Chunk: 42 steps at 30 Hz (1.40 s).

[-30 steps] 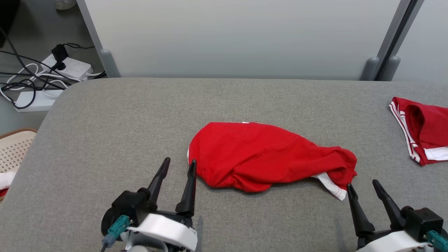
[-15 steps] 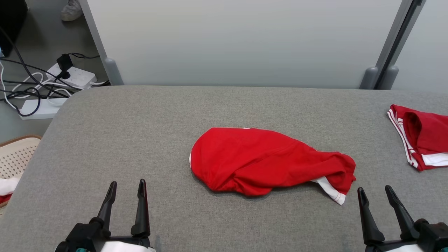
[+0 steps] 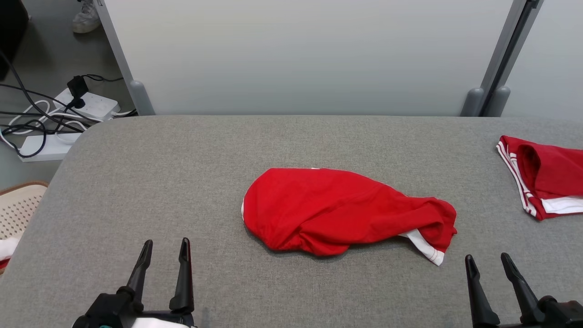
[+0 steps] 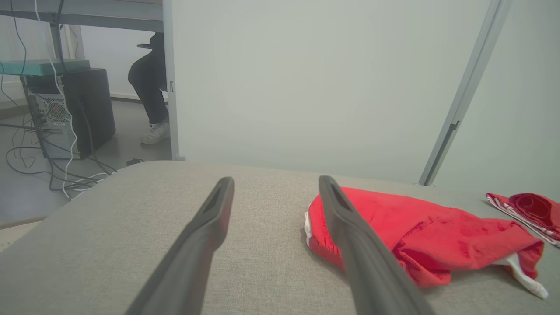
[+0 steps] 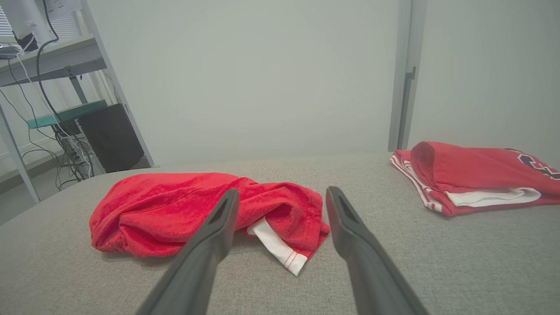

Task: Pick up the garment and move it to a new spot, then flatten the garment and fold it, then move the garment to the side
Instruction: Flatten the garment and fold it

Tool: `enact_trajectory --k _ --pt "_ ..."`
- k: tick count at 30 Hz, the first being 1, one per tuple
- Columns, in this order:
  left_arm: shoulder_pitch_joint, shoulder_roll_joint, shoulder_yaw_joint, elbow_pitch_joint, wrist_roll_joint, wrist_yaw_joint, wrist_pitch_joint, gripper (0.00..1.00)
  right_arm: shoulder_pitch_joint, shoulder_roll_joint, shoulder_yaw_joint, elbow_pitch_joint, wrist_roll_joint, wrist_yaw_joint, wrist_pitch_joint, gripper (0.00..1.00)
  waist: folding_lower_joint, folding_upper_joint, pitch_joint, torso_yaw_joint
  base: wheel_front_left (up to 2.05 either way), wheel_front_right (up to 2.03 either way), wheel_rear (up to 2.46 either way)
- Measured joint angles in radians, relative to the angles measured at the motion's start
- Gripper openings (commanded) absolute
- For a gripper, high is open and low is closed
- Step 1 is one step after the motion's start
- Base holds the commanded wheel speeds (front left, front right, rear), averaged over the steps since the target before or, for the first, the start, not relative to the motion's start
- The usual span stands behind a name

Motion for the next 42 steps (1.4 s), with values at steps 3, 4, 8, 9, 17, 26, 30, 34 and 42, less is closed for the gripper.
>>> enact_trajectory --k 3,4,8,9,17,26,30,34,42 --pt "-0.001 -0.007 -0.001 0.004 0.008 -0.015 0.000 1.00 -0.002 -0.004 0.015 0.013 0.001 0.000 0.000 1.00 0.0000 0.0000 0.004 0.002 0.00 0.00 0.00" --pt "-0.002 -0.007 -0.002 0.006 0.011 -0.019 0.000 1.00 -0.005 -0.004 0.017 0.028 0.001 0.000 0.000 1.00 0.0000 0.0000 0.006 0.003 0.00 0.00 0.00" --pt "-0.006 -0.008 -0.028 0.015 0.016 -0.040 0.000 1.00 -0.047 -0.012 0.019 0.126 0.000 0.000 0.000 1.00 0.0000 0.0000 0.021 0.009 0.00 0.00 0.00" --pt "-0.011 -0.009 -0.039 0.019 0.016 -0.045 0.000 1.00 -0.065 -0.019 0.022 0.155 0.000 0.000 0.000 1.00 0.0000 0.0000 0.026 0.011 0.00 0.00 0.00" --pt "-0.079 -0.010 -0.125 0.033 -0.008 -0.044 0.000 1.00 -0.231 -0.040 0.047 0.365 0.003 0.000 0.003 1.00 0.0000 0.0000 0.079 0.033 0.00 0.00 0.00" --pt "-0.132 -0.010 -0.202 0.068 -0.041 -0.040 0.000 1.00 -0.343 -0.069 0.122 0.529 0.074 0.000 0.005 1.00 0.0000 0.0000 0.134 0.056 0.00 0.00 0.00" --pt "-0.151 -0.011 -0.223 0.086 -0.046 -0.040 0.000 1.00 -0.380 -0.079 0.148 0.568 0.087 0.000 0.004 1.00 0.0000 0.0000 0.150 0.061 0.00 0.00 0.00" --pt "-0.174 -0.010 -0.241 0.093 -0.048 -0.037 0.000 1.00 -0.419 -0.093 0.169 0.624 0.102 0.000 0.003 1.00 0.0000 0.0000 0.165 0.069 0.00 0.00 0.00" --pt "-0.206 -0.011 -0.291 0.140 -0.087 -0.035 0.000 1.00 -0.473 -0.098 0.212 0.696 0.123 0.000 0.003 0.00 0.0000 0.0000 0.173 0.083 0.00 0.00 0.00"
